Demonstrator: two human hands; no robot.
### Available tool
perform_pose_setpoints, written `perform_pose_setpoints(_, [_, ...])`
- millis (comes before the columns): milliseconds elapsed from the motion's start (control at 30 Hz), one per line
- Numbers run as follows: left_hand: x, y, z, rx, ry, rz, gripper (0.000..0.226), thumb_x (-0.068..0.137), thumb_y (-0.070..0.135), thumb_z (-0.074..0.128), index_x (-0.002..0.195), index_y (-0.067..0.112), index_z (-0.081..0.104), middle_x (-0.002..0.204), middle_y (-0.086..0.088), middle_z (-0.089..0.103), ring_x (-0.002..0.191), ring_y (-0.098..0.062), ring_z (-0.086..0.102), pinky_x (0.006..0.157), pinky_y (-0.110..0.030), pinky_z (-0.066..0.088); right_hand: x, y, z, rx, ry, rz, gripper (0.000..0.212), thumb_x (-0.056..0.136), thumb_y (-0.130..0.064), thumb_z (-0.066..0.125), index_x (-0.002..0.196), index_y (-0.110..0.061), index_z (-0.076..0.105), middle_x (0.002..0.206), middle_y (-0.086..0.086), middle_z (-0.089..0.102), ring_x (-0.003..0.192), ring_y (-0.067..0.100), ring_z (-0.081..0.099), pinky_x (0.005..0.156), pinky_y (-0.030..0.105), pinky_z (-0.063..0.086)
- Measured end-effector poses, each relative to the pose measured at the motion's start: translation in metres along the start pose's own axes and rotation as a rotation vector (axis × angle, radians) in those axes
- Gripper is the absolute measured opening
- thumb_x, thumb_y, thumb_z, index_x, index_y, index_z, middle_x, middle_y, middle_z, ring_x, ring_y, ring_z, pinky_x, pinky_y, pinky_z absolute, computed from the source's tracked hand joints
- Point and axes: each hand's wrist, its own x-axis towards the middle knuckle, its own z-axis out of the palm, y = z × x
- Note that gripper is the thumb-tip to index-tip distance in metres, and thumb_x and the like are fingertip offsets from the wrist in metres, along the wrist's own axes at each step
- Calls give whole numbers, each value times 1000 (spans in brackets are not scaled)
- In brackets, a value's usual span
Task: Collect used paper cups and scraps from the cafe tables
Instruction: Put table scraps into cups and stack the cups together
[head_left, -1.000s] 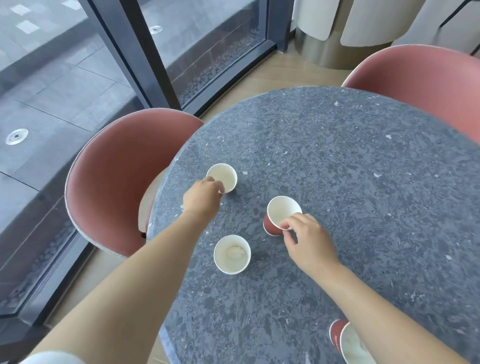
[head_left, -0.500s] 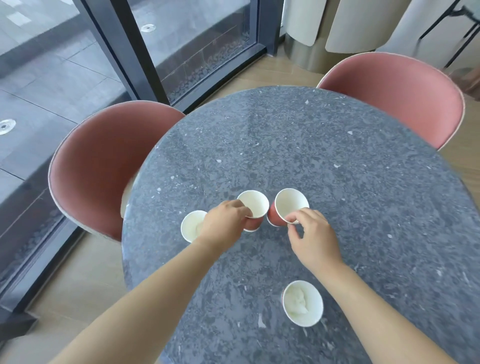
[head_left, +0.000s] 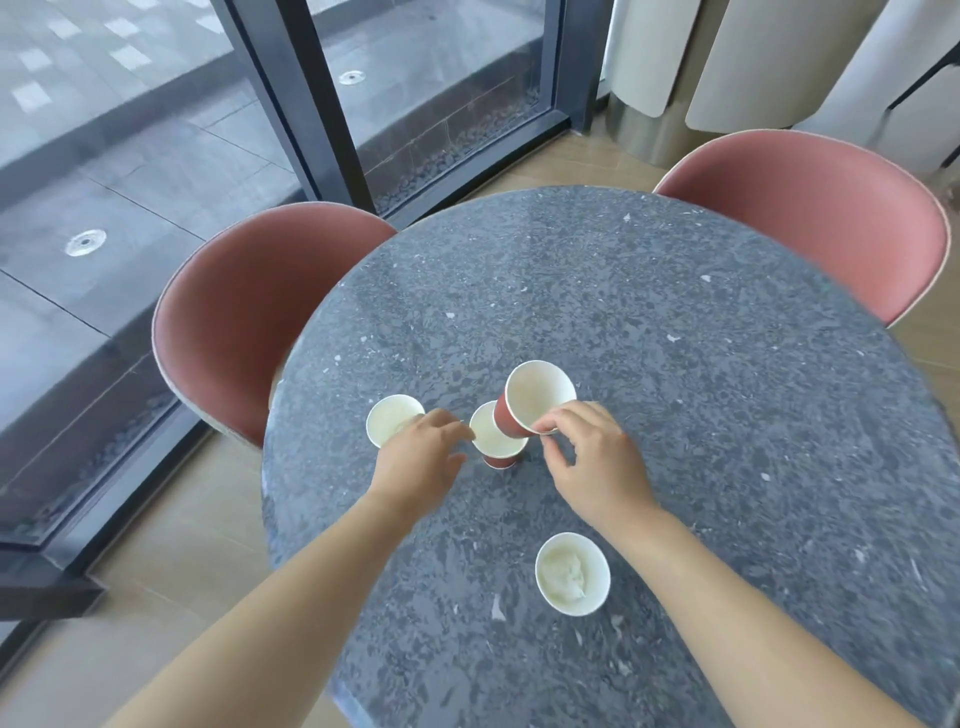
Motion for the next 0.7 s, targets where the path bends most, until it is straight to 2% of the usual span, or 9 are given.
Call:
perform_pose_setpoints(67, [-7, -7, -5, -9, 25, -57, 25, 88, 27, 57, 112, 33, 59, 121, 11, 53, 115, -14, 48, 72, -27, 42, 2, -2, 10, 11, -46, -12, 16, 74, 4, 63, 79, -11, 65, 82, 0, 66, 83, 23, 57, 68, 22, 40])
perform_pose_setpoints(167, [-14, -17, -10, 9, 30, -115, 24, 88, 28, 56, 112, 33, 57, 120, 10, 54, 114, -14, 48, 70, -30, 46, 4, -1, 28, 8, -145, -26, 13, 77, 2, 60, 81, -10, 65, 84, 2, 66, 87, 25, 57, 67, 32, 48])
perform_pose_setpoints(333, [-17, -31, -8, 4, 9, -160, 29, 88, 27, 57, 117, 30, 56, 122, 7, 55, 113, -18, 49, 77, -38, 52, 1, 11, 53, -81, -263, 6, 12, 83, -3, 56, 86, -9, 67, 89, 4, 68, 92, 27, 56, 64, 28, 38])
perform_pose_setpoints(467, [-12, -39, -2, 14, -16, -173, 33, 89, 25, 56, 121, 28, 53, 123, 6, 57, 114, -19, 50, 77, -36, 51, 2, 17, 63, -123, -311, 34, 12, 86, -10, 57, 90, -11, 68, 93, 3, 69, 93, 26, 56, 69, 31, 40])
perform_pose_setpoints(700, [4, -48, 7, 92, -33, -140, 42, 88, 5, 45, 118, 32, 53, 117, 7, 60, 97, -24, 59, 58, -29, 39, 8, 19, 71, -110, -329, 75, 13, 87, -14, 59, 94, -13, 69, 94, 2, 69, 96, 24, 55, 72, 31, 41])
